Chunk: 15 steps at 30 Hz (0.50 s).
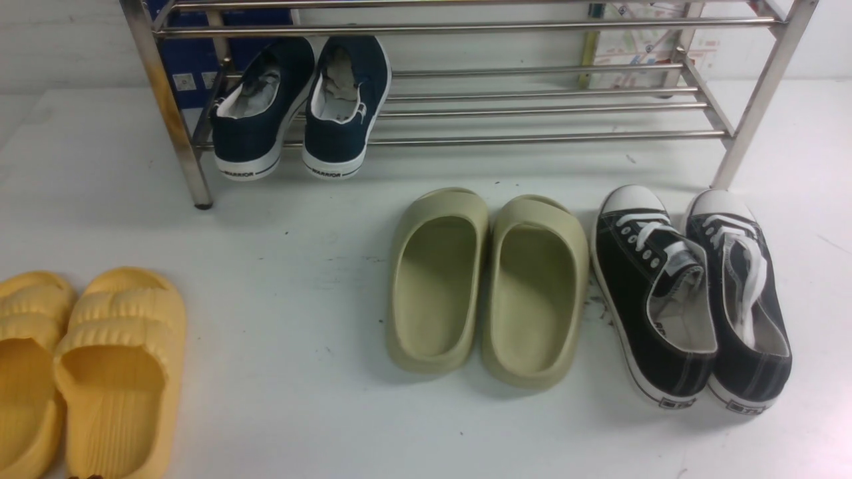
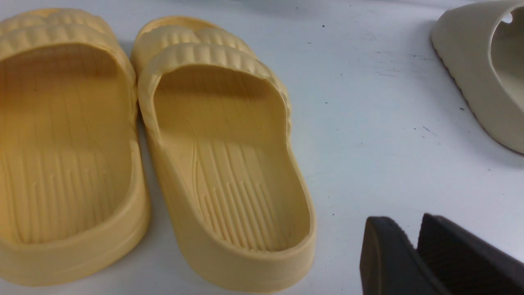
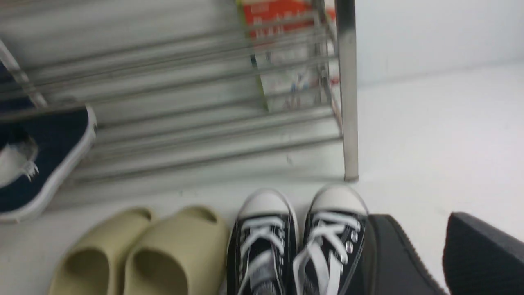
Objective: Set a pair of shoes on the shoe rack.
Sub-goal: Use the right arm to grab the shoe closest to it
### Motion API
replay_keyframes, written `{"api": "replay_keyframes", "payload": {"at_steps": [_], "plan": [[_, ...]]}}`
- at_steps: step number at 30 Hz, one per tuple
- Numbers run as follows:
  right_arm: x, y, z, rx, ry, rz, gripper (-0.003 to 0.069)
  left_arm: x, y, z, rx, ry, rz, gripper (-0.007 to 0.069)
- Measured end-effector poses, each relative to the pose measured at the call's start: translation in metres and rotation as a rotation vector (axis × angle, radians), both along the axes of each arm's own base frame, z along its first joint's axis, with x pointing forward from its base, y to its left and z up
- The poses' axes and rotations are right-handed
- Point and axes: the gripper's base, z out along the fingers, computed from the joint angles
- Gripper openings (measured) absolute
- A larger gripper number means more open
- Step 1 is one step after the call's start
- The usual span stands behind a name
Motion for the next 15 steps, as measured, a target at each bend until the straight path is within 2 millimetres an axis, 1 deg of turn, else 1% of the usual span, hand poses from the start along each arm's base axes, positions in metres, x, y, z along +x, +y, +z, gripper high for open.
{"api": "replay_keyframes", "payload": {"at_steps": [2,3,4,6,9,10,11,12,13,15], "plan": [[0.018,0.006,-0.016,-0.012,0.153,0.059,0.0239,0.0,0.0,0.0,0.0,0.0,0.0,0.0136],[0.023,0.009,-0.02,-0.015,0.21,0.097,0.0239,0.0,0.0,0.0,0.0,0.0,0.0,0.0138],[0.025,0.01,-0.021,-0.006,0.224,0.1,0.0239,0.0,0.0,0.0,0.0,0.0,0.0,0.0139],[0.044,0.021,-0.031,0.014,0.369,0.2,0.024,0.0,0.0,0.0,0.0,0.0,0.0,0.0144],[0.06,0.033,-0.039,0.012,0.458,0.267,0.0255,0.0,0.0,0.0,0.0,0.0,0.0,0.0146],[0.061,0.036,-0.039,0.01,0.463,0.278,0.0257,0.0,0.0,0.0,0.0,0.0,0.0,0.0146],[0.071,0.049,-0.049,-0.011,0.531,0.321,0.0278,0.0,0.0,0.0,0.0,0.0,0.0,0.0148],[0.071,0.05,-0.048,-0.014,0.533,0.325,0.0278,0.0,0.0,0.0,0.0,0.0,0.0,0.0149],[0.078,0.063,-0.06,-0.061,0.6,0.347,0.0299,0.0,0.0,0.0,0.0,0.0,0.0,0.0152],[0.082,0.078,-0.073,-0.107,0.661,0.361,0.0327,0.0,0.0,0.0,0.0,0.0,0.0,0.0154]]}}
